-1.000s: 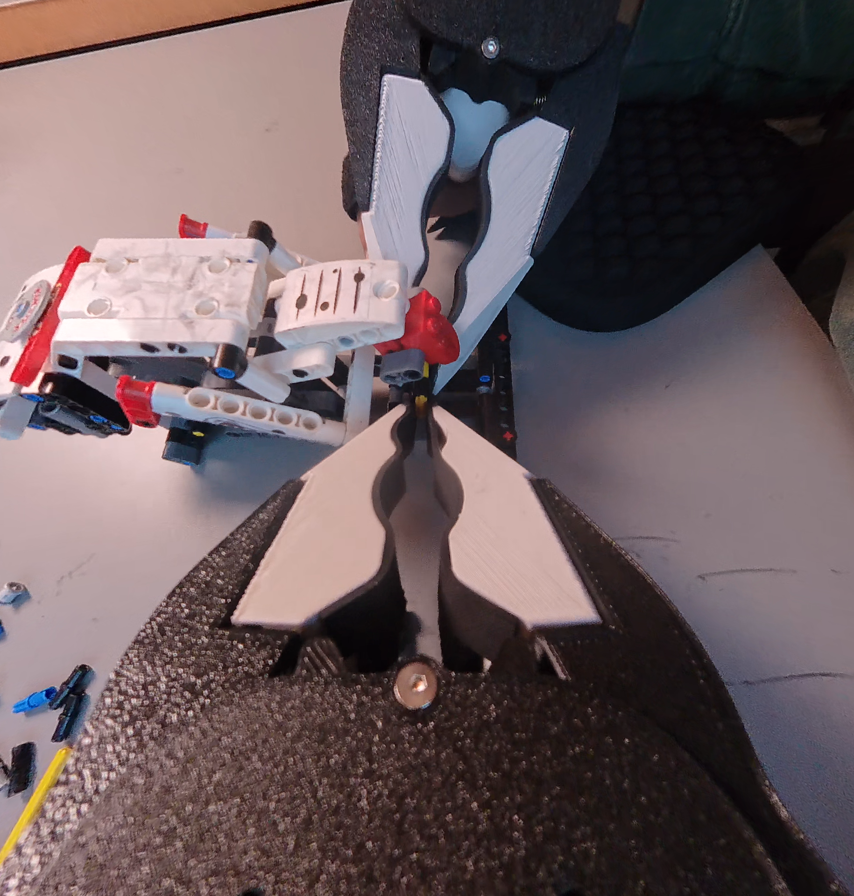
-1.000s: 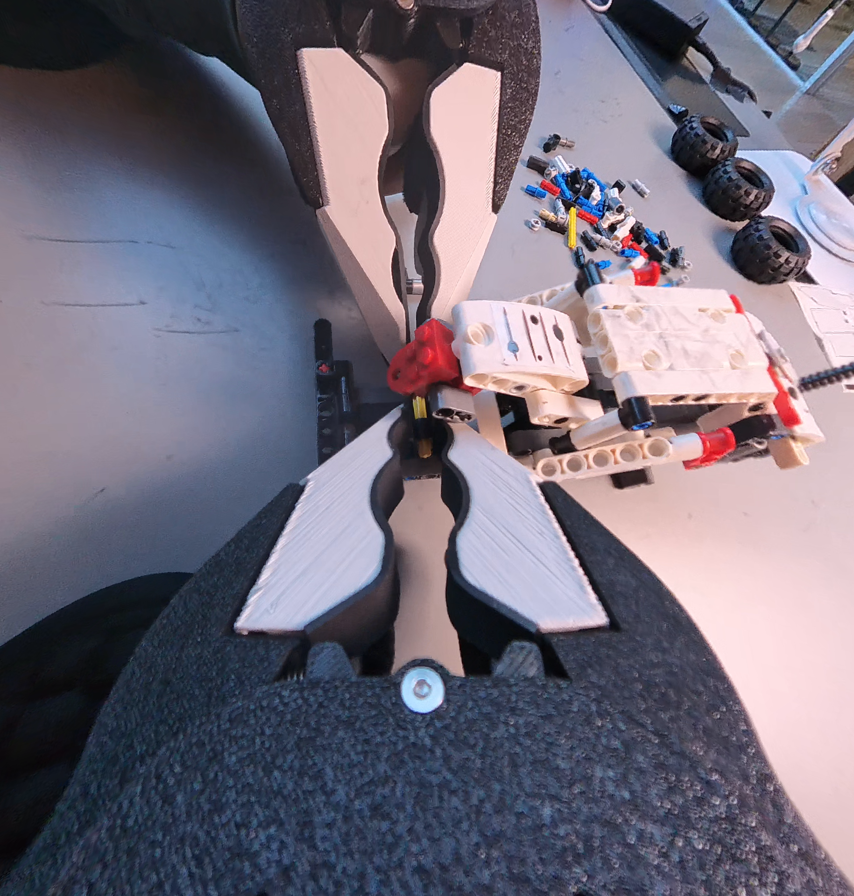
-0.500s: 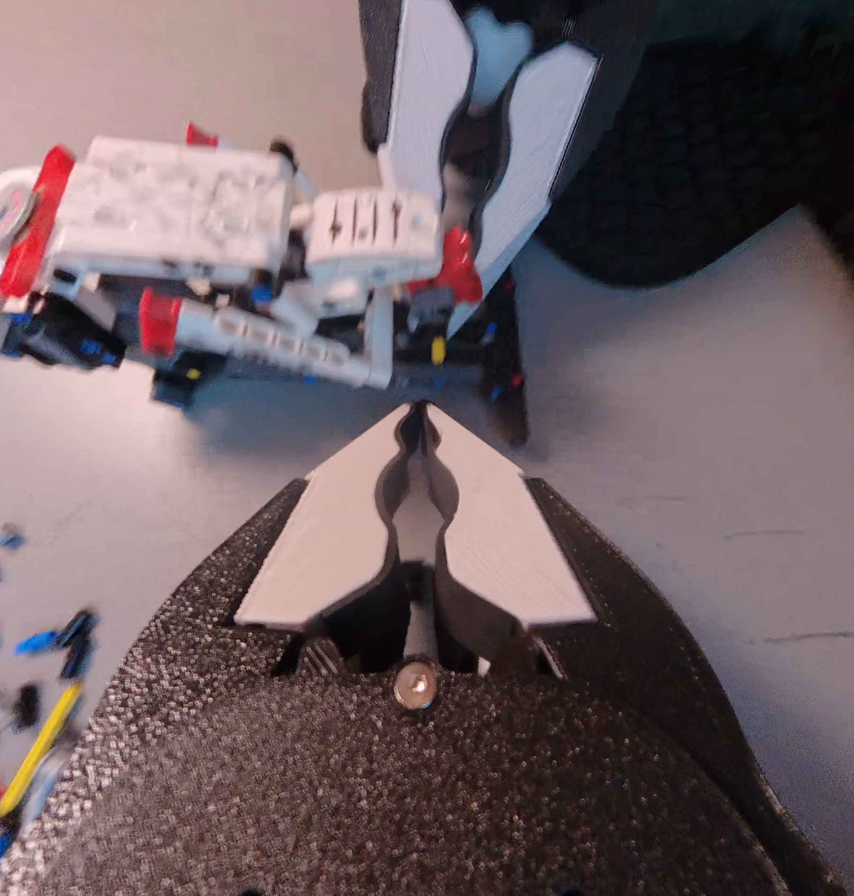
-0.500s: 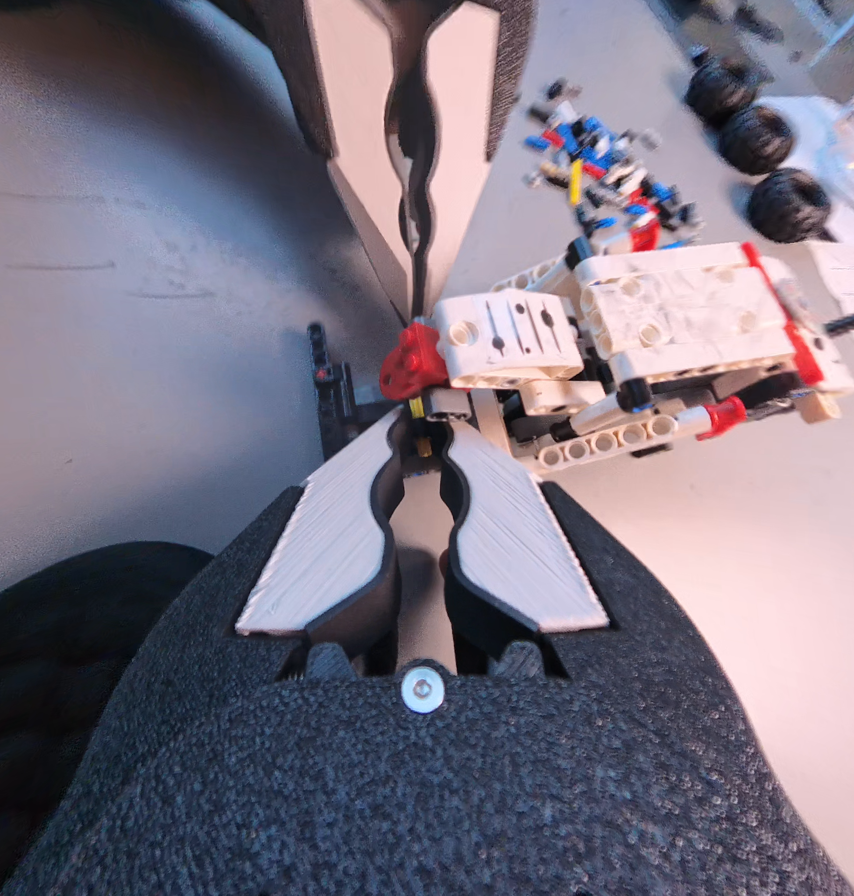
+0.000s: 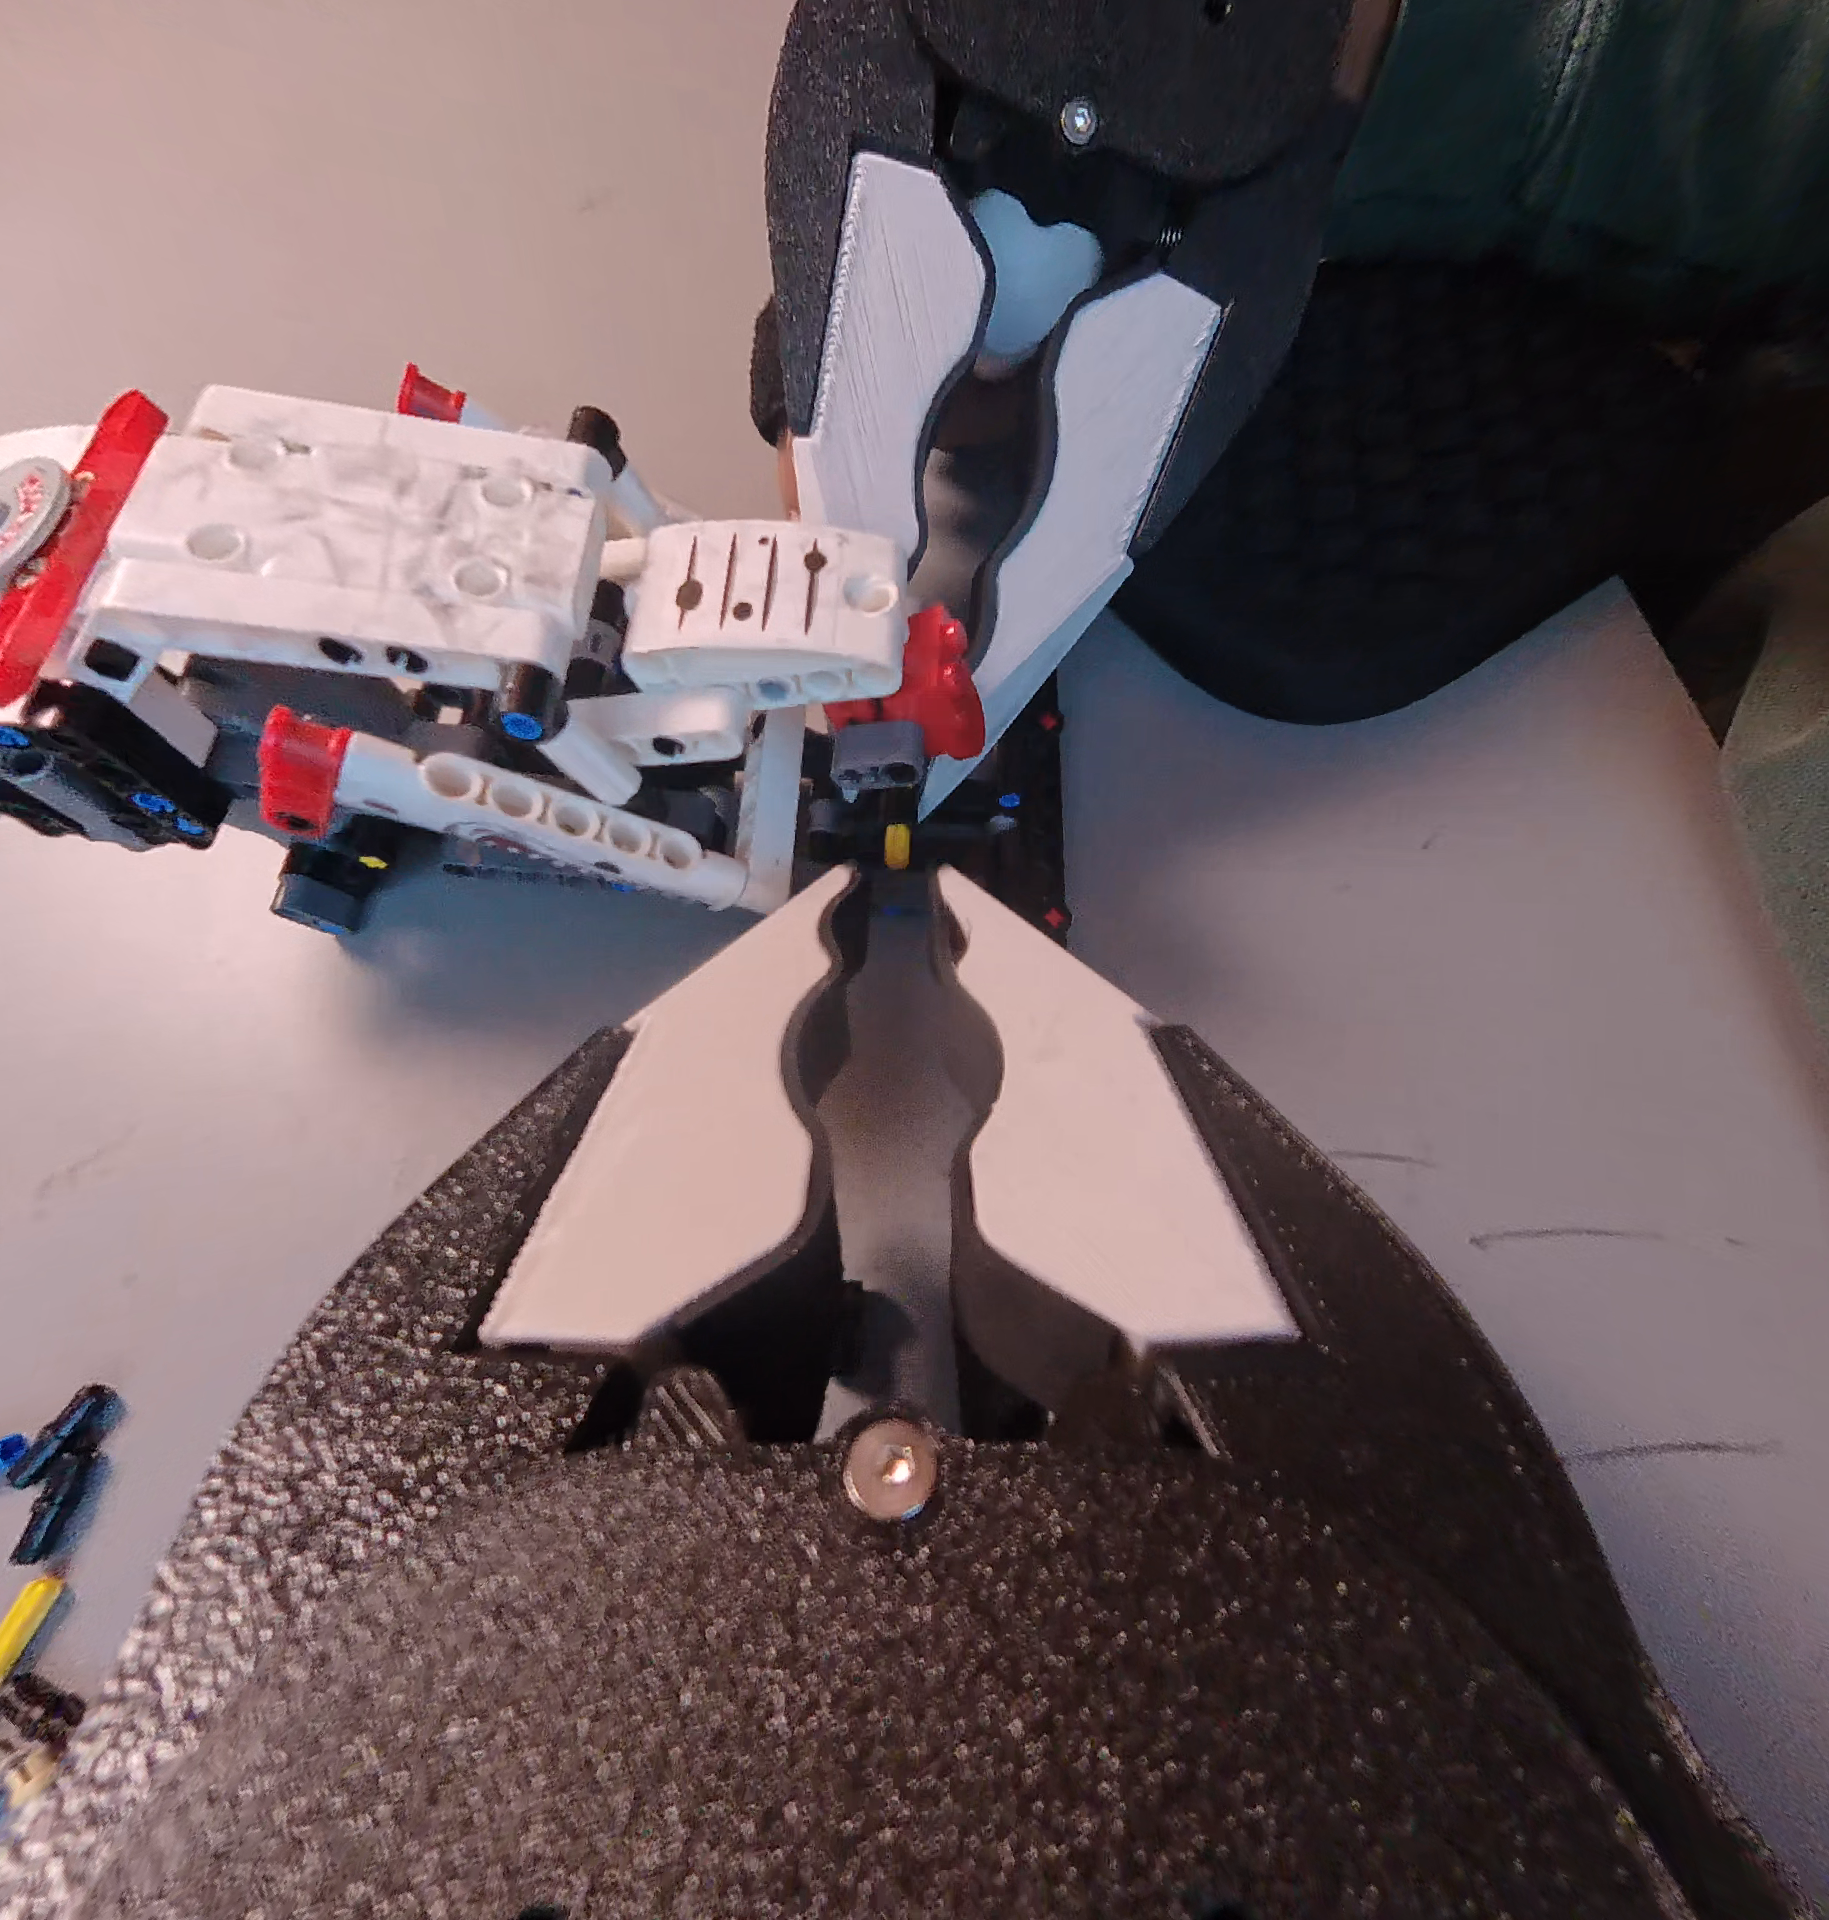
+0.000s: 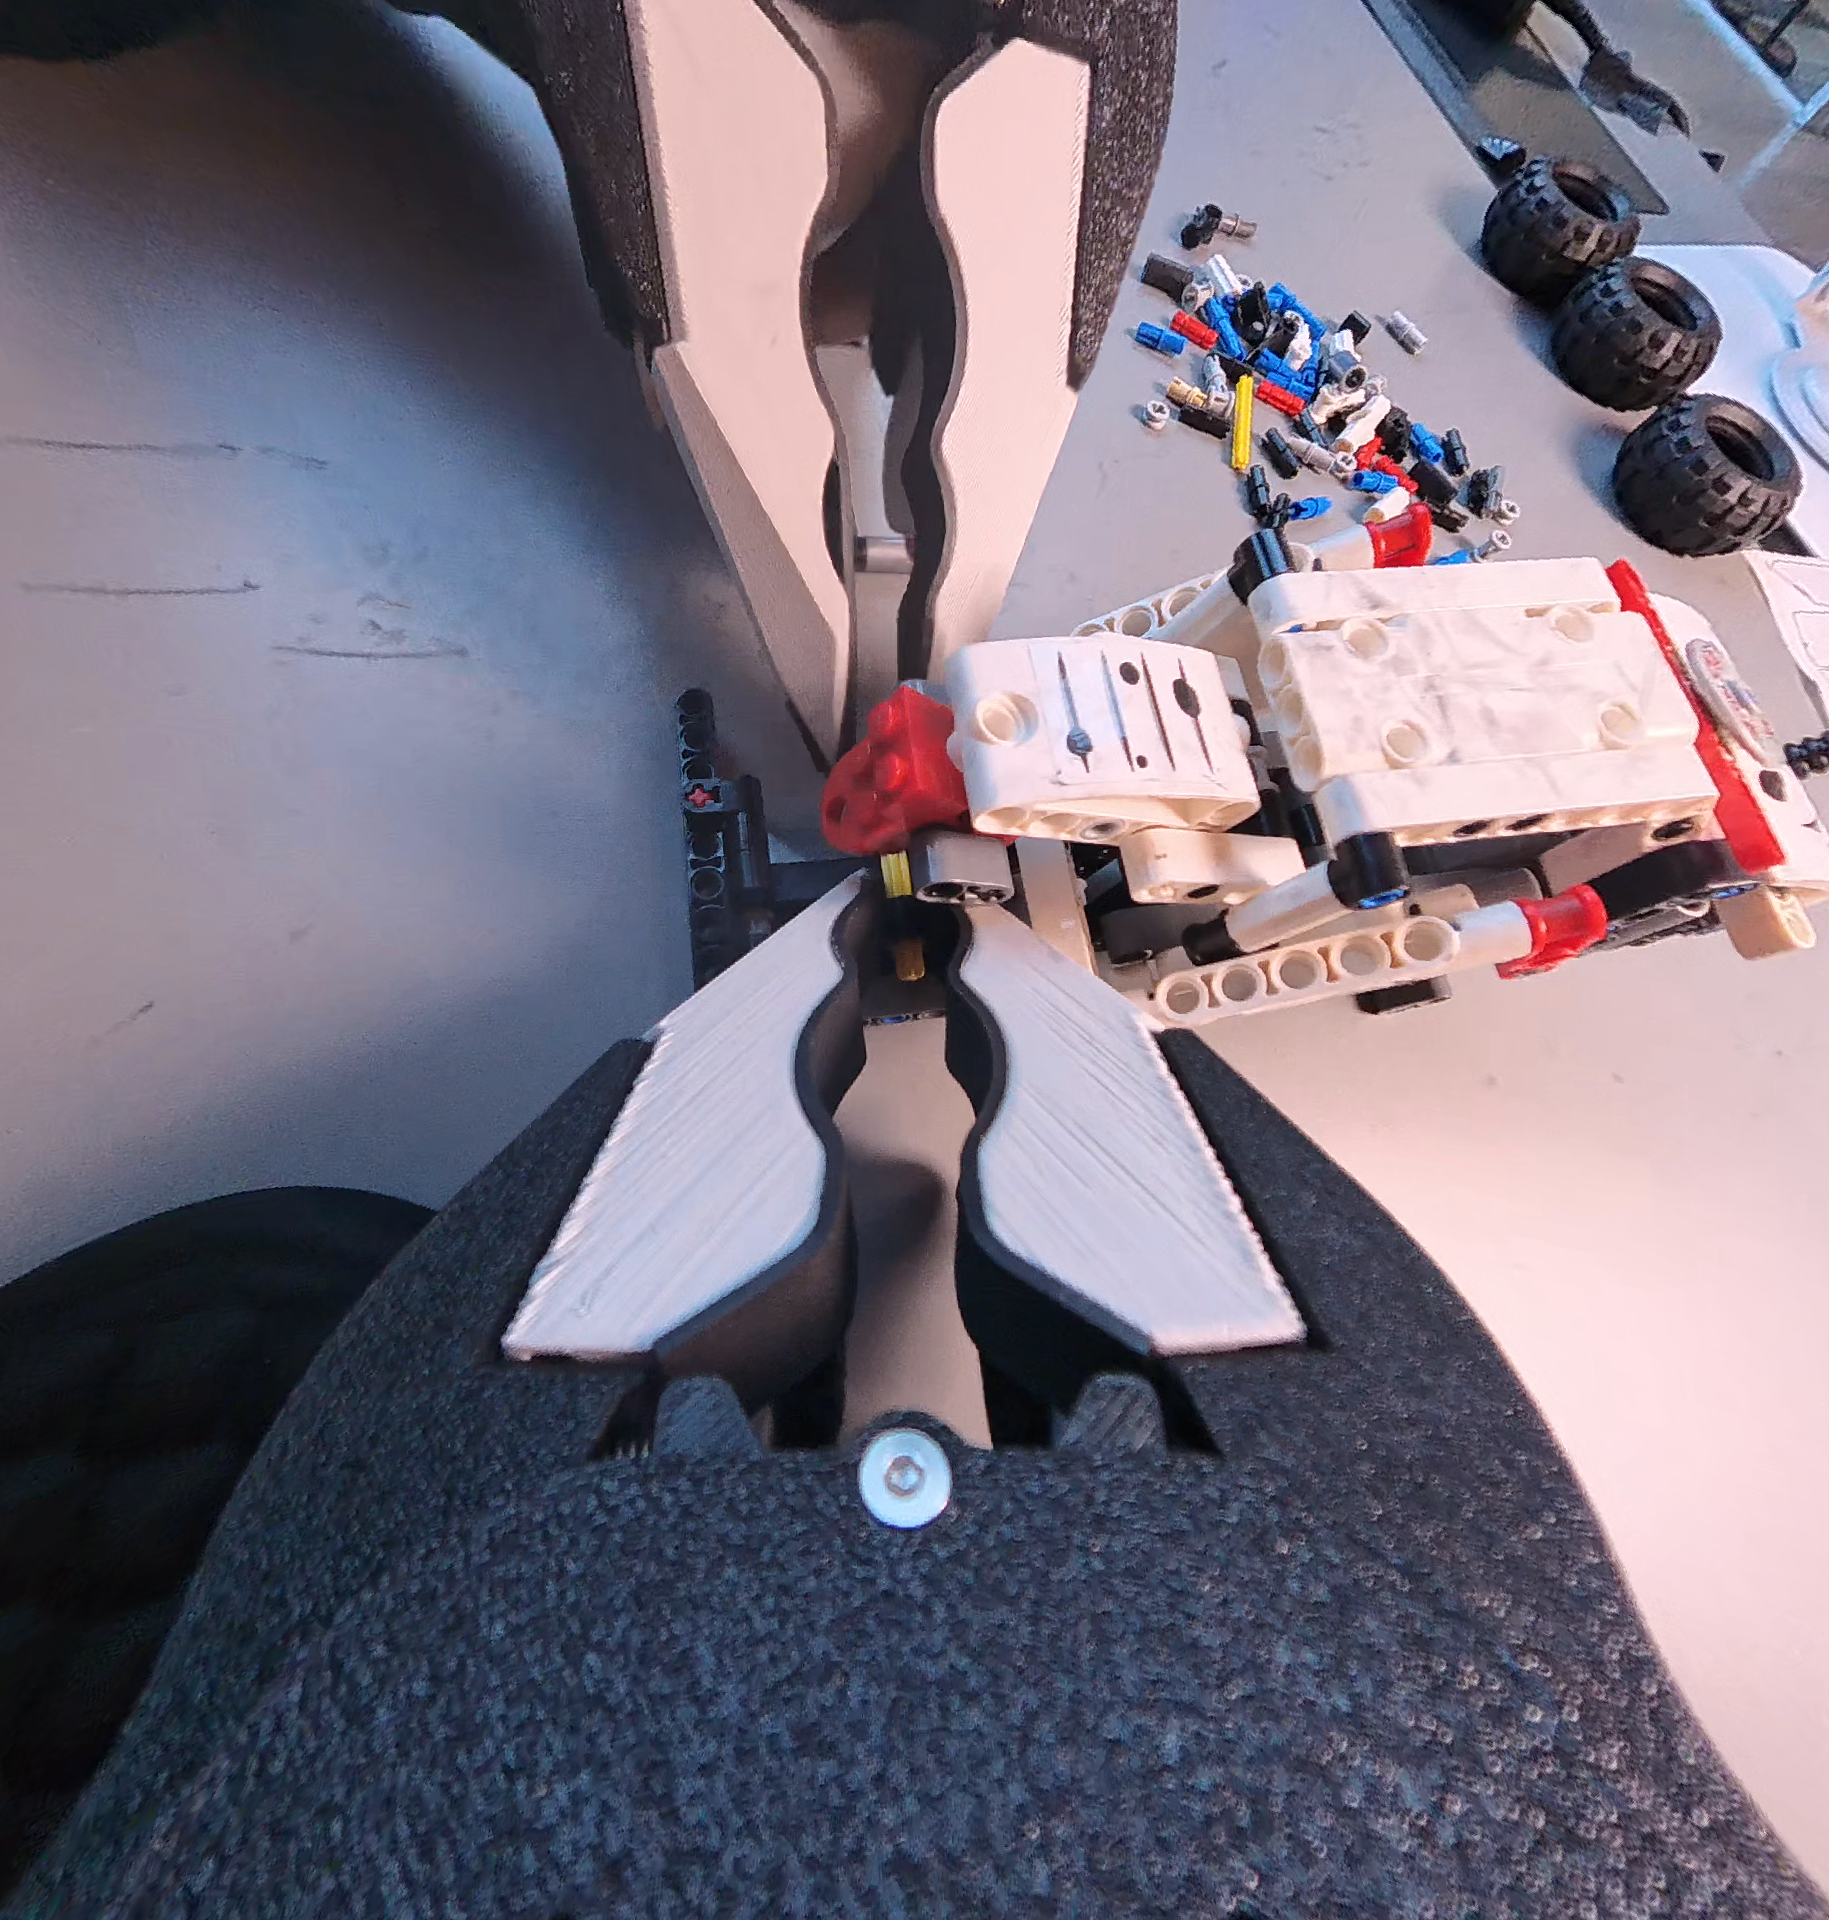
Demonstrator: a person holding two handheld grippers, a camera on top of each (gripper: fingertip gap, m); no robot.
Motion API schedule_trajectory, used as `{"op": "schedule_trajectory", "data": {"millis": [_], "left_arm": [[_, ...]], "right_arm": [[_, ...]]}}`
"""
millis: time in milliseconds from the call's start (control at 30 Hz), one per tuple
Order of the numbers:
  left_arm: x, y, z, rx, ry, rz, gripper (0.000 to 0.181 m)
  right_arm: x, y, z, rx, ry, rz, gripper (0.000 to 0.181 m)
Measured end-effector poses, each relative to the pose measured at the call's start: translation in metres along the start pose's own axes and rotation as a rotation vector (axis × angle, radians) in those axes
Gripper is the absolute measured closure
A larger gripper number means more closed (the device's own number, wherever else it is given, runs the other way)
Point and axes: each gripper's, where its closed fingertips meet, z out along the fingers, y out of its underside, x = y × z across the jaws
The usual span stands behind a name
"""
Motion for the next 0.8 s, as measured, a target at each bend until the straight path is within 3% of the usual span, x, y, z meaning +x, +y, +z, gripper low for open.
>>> {"op": "schedule_trajectory", "data": {"millis": [267, 367, 467, 800], "left_arm": [[-0.0006, -0.0003, 0.0078, -0.035, -0.05, 0.04, 0.177], [-0.0013, -0.0001, 0.0079, -0.044, -0.07, 0.048, 0.179], [0.0001, 0.0008, 0.0073, -0.034, -0.048, 0.035, 0.18], [0.0019, 0.0037, 0.0038, -0.009, -0.068, 0.055, 0.181]], "right_arm": [[-0.001, -0.0006, 0.001, -0.005, 0.01, -0.015, 0.173], [-0.0052, -0.0007, 0.0035, -0.015, -0.012, -0.018, 0.163], [-0.0017, -0.0014, 0.0046, -0.008, 0.007, -0.027, 0.173], [-0.004, -0.0019, 0.0053, -0.004, -0.004, -0.05, 0.175]]}}
